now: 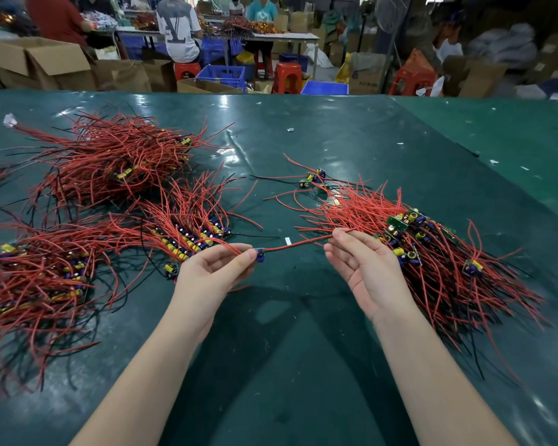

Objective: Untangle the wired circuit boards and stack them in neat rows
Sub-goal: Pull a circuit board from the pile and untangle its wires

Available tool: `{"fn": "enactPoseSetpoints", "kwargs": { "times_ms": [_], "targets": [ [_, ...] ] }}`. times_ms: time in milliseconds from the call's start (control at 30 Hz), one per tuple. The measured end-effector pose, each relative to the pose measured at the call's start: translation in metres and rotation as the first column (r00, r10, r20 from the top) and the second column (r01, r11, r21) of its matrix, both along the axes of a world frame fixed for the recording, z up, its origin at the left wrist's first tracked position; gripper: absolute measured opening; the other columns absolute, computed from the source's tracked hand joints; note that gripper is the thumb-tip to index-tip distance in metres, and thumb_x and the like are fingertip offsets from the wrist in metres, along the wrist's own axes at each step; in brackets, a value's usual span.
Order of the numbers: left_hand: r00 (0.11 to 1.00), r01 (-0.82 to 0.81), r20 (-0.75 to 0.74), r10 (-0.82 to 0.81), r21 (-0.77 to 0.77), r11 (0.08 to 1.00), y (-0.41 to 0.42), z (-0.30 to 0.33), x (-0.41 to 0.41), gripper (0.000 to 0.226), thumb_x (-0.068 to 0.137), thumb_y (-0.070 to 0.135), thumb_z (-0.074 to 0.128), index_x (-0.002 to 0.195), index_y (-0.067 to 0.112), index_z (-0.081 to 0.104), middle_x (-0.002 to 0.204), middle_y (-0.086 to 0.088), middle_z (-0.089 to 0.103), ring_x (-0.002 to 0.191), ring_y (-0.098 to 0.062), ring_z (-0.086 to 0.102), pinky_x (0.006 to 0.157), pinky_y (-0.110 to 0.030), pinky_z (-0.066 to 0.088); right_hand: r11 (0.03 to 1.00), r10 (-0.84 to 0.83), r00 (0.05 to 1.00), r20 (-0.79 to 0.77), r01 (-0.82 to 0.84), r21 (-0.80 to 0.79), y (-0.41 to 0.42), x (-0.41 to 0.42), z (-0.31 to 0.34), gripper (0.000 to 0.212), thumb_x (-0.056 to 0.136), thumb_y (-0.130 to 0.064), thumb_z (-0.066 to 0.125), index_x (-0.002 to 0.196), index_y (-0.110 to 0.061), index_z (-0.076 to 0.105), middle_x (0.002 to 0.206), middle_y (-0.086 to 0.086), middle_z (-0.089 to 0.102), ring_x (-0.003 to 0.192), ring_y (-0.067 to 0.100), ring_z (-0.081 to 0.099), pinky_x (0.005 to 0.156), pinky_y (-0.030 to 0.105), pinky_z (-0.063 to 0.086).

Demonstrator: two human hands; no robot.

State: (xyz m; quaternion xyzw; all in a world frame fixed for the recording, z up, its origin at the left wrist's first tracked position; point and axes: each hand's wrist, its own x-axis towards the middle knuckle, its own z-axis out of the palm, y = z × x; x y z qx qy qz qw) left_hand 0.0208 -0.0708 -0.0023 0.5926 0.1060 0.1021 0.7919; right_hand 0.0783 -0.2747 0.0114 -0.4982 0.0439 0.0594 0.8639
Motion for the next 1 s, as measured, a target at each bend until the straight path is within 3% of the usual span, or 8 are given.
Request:
{"fn": "enactPoseSetpoints", "kwargs": {
  "times_ms": [133, 433, 633, 833, 900, 1000],
  "targets": [
    [0.999, -0.015, 0.050, 0.010, 0.093, 0.996, 0.004, 0.000, 0.001, 0.023, 0.062, 0.034, 0.077, 0.081, 0.021, 0.078, 0.086, -0.004, 0.076, 0.083, -0.014, 0.070, 0.083, -0.024, 0.056, 0.996, -0.056, 0.998, -0.034, 0.058, 0.061, 0.000, 0.002, -0.001, 0.004, 0.084, -0.008, 0.070, 0.086, -0.005, 0.069, 0.073, 0.007, 0.072, 0.067, 0.014, 0.070, 0.060, 0.019, 0.055],
    [0.996, -0.042, 0.076, 0.034, 0.100, 0.994, 0.009, 0.000, 0.001, 0.026, 0.062, 0.035, 0.078, 0.083, 0.020, 0.078, 0.085, -0.002, 0.075, 0.086, -0.013, 0.069, 0.084, -0.025, 0.056, 0.978, 0.006, 0.990, -0.139, 0.023, 0.206, -0.001, 0.003, 0.001, 0.003, 0.086, -0.009, 0.067, 0.084, -0.007, 0.068, 0.074, 0.005, 0.073, 0.070, 0.012, 0.072, 0.060, 0.017, 0.055],
    [0.999, -0.033, 0.035, 0.036, -0.095, 0.995, 0.005, 0.003, 0.002, 0.010, 0.080, 0.006, 0.066, 0.089, 0.005, 0.070, 0.081, -0.003, 0.074, 0.079, -0.011, 0.069, 0.076, -0.020, 0.056, 0.899, 0.100, 0.965, -0.241, 0.017, 0.438, 0.004, 0.002, 0.010, 0.003, 0.067, -0.008, 0.074, 0.066, -0.005, 0.074, 0.072, 0.006, 0.072, 0.066, 0.010, 0.071, 0.055, 0.017, 0.055],
    [1.000, 0.023, -0.011, -0.027, -0.252, 0.967, 0.001, 0.005, 0.002, 0.018, 0.072, 0.014, 0.067, 0.088, 0.005, 0.070, 0.080, -0.006, 0.073, 0.075, -0.011, 0.070, 0.070, -0.019, 0.057, 0.759, 0.215, 0.945, -0.245, -0.004, 0.651, 0.009, -0.005, 0.015, 0.014, 0.057, -0.006, 0.079, 0.069, -0.003, 0.072, 0.072, 0.005, 0.069, 0.060, 0.009, 0.068, 0.049, 0.017, 0.054],
    [1.000, 0.022, -0.002, -0.023, -0.269, 0.963, 0.001, 0.004, 0.002, 0.018, 0.070, 0.015, 0.069, 0.086, 0.007, 0.071, 0.081, -0.006, 0.073, 0.076, -0.012, 0.070, 0.070, -0.019, 0.056, 0.765, 0.228, 0.949, -0.219, -0.035, 0.644, 0.009, -0.007, 0.014, 0.014, 0.056, -0.008, 0.079, 0.067, -0.004, 0.073, 0.070, 0.003, 0.068, 0.059, 0.007, 0.067, 0.049, 0.017, 0.053],
    [0.998, -0.036, 0.045, 0.048, -0.237, 0.971, 0.002, 0.001, 0.003, 0.019, 0.069, 0.017, 0.071, 0.086, 0.008, 0.072, 0.083, -0.005, 0.074, 0.079, -0.012, 0.069, 0.074, -0.020, 0.056, 0.866, 0.179, 0.969, -0.170, -0.073, 0.495, 0.009, -0.006, 0.011, 0.007, 0.066, -0.015, 0.075, 0.070, -0.009, 0.075, 0.073, 0.002, 0.070, 0.063, 0.009, 0.069, 0.053, 0.018, 0.055]
  ]
}}
